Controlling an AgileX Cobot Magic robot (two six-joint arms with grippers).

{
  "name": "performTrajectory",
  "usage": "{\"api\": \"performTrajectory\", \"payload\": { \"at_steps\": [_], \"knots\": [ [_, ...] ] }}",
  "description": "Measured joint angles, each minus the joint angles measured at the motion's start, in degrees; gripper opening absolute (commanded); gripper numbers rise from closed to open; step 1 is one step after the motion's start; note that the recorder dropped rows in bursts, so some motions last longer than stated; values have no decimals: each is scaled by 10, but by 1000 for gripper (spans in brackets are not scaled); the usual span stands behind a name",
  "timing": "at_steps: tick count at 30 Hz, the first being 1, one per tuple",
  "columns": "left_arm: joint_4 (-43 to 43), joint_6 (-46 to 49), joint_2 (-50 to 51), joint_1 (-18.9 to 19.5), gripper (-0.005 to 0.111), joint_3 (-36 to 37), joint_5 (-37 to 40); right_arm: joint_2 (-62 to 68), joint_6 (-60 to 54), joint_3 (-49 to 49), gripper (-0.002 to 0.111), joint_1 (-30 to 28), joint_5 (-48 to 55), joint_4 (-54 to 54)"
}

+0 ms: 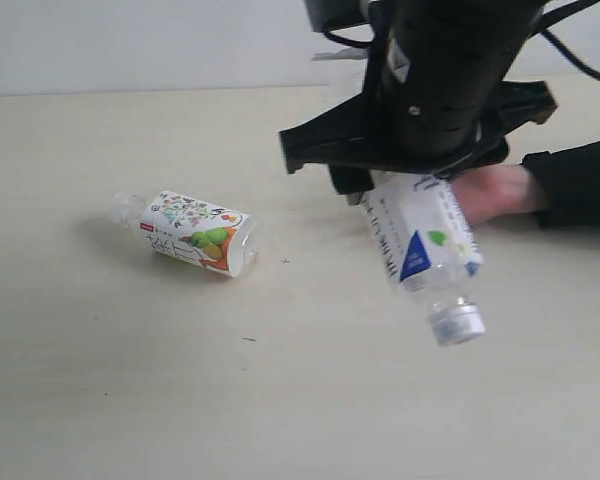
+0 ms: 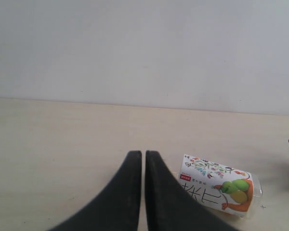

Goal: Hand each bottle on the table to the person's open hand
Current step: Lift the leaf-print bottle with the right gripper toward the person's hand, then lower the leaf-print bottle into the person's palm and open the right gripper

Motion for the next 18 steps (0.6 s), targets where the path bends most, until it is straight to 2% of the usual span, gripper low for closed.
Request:
{"api": "performTrajectory", "payload": {
  "at_steps": [11, 18],
  "knots": [
    [0, 0, 0, 0, 5, 0, 0, 57, -117, 0, 0, -157, -61, -1],
    [0, 0, 0, 0, 5, 0, 0, 141, -171, -2, 0, -226, -135, -1]
  ]
}}
